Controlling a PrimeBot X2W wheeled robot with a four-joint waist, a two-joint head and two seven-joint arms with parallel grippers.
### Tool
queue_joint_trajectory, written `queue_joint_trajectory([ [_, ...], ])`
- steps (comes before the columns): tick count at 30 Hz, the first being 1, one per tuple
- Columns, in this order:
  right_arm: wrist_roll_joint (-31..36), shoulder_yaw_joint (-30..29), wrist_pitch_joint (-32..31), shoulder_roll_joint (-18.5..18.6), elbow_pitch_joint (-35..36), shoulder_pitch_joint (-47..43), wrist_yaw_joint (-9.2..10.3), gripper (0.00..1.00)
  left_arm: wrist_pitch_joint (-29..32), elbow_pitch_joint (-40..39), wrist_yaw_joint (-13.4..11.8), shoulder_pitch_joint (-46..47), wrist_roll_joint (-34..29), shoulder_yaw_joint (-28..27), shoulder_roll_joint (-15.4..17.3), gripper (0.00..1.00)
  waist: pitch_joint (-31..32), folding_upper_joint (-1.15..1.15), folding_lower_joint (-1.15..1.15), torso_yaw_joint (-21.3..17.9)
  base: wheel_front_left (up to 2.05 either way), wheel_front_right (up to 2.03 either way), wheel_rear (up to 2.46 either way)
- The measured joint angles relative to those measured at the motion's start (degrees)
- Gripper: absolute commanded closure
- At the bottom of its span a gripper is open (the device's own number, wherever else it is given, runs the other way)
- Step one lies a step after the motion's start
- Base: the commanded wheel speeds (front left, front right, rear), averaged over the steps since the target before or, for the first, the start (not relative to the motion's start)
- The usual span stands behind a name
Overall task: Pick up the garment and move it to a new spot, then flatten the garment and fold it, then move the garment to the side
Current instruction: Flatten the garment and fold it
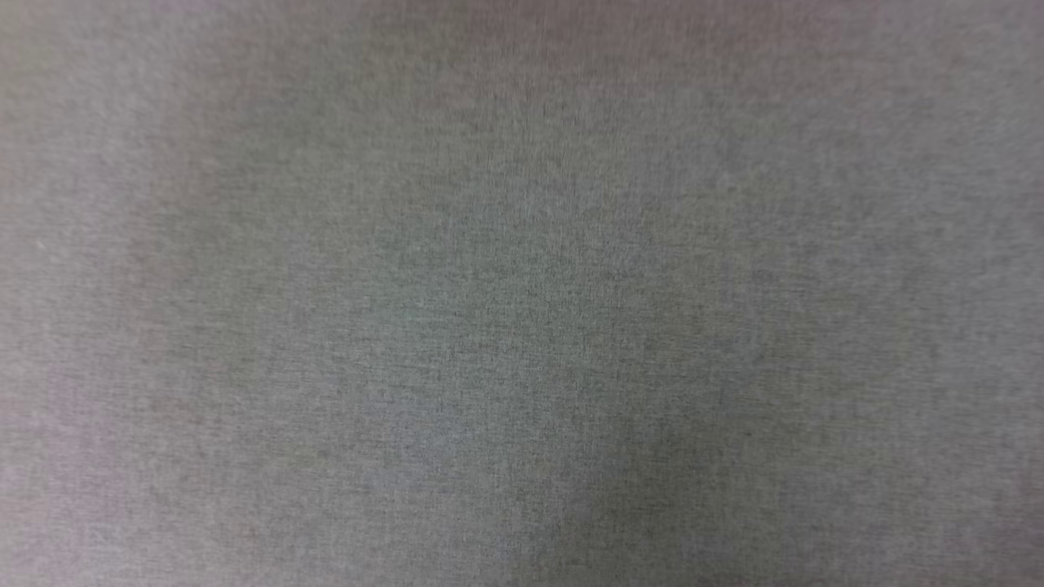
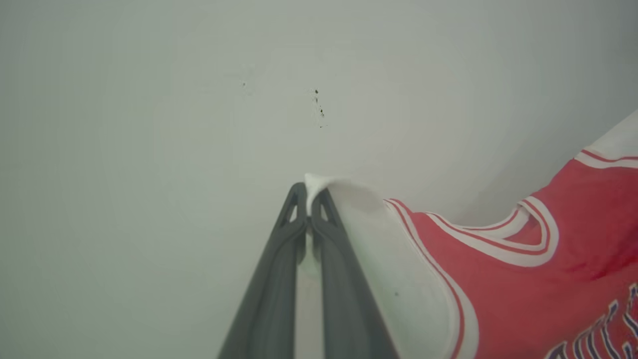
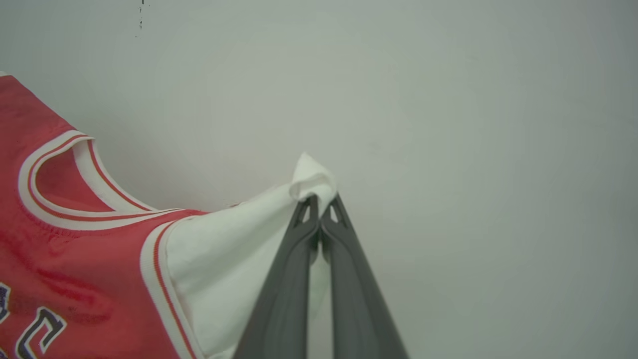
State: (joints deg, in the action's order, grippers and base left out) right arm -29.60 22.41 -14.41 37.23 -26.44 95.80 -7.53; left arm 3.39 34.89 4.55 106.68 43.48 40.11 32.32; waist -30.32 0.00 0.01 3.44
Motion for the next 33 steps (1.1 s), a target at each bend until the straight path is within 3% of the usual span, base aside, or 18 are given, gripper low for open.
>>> queue_joint_trajectory([
  [8,0.3,5.2,4.9,-3.4,-8.0,7.5,0.0,1.0,-4.4,6.6,1.1,4.2,-0.8,0.1,-2.2,1.0,-5.4,0.0,0.0,0.6,0.0,0.0,0.0],
  [19,-5.6,14.4,10.7,-1.8,-11.7,3.3,0.0,1.0,-10.1,11.0,2.5,-3.1,1.3,2.3,-2.5,1.0,-6.4,0.0,0.0,0.4,0.0,0.0,0.0],
  [22,-7.9,17.0,12.7,-1.1,-11.0,-0.9,0.0,1.0,-12.0,10.8,2.7,-7.7,2.5,2.6,-2.0,1.0,-5.1,0.0,0.0,0.2,0.0,0.0,0.0],
  [24,-14.5,21.7,17.5,2.4,-7.0,-16.1,0.0,1.0,-15.7,7.1,2.7,-24.4,6.1,3.7,0.9,1.0,0.2,0.0,-0.01,-0.6,0.0,0.0,0.0],
  [28,-17.5,22.7,19.5,4.3,-4.0,-25.6,0.01,1.0,-16.7,3.3,1.3,-34.7,8.1,3.6,2.5,1.0,3.3,0.0,-0.01,-0.8,0.0,0.0,0.0],
  [33,-19.2,23.7,21.3,5.6,0.1,-37.4,0.0,1.0,-17.8,-4.4,-3.2,-49.7,11.1,1.8,6.7,1.0,7.4,0.0,-0.02,-1.3,0.0,0.0,0.0],
])
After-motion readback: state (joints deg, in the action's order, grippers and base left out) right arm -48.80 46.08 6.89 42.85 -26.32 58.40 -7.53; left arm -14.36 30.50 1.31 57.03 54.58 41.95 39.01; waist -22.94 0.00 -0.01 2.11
